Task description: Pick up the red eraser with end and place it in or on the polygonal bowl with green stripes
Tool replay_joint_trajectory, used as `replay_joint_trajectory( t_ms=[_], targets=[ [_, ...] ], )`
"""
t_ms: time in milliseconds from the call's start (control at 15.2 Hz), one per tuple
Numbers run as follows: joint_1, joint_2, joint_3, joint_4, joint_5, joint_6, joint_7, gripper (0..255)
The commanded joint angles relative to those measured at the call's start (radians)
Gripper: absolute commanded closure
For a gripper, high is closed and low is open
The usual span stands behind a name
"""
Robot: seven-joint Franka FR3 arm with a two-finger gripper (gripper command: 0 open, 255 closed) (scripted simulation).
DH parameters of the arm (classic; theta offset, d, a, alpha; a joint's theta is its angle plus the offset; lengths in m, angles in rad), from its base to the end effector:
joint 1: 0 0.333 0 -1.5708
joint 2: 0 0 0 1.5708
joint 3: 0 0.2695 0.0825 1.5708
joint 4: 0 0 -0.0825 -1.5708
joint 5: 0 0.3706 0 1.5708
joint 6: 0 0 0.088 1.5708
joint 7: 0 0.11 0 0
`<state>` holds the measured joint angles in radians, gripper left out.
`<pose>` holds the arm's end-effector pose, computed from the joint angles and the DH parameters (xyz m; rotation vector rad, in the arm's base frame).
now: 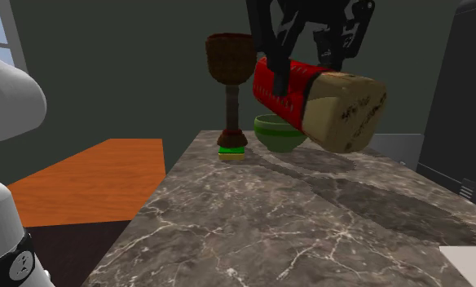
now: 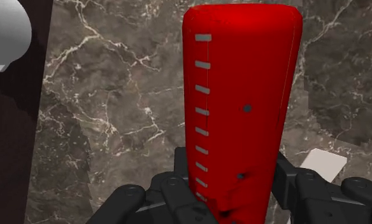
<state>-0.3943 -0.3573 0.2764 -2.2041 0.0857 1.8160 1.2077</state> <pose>0.4473 -0.0396 0.4734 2.4104 -1.9630 -0.0460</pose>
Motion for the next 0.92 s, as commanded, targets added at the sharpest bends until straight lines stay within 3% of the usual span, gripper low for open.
replay_joint_trajectory(
  t_ms=[0, 792, 858],
  targets=[
    [0.016, 0.010, 0.030, 0.016, 0.009, -0.004, 0.043, 255],
    [0.110, 0.190, 0.244, 0.216, 0.003, -0.019, 0.366, 255],
    [0.103, 0.169, 0.226, 0.196, 0.009, -0.018, 0.336, 255]
  ],
)
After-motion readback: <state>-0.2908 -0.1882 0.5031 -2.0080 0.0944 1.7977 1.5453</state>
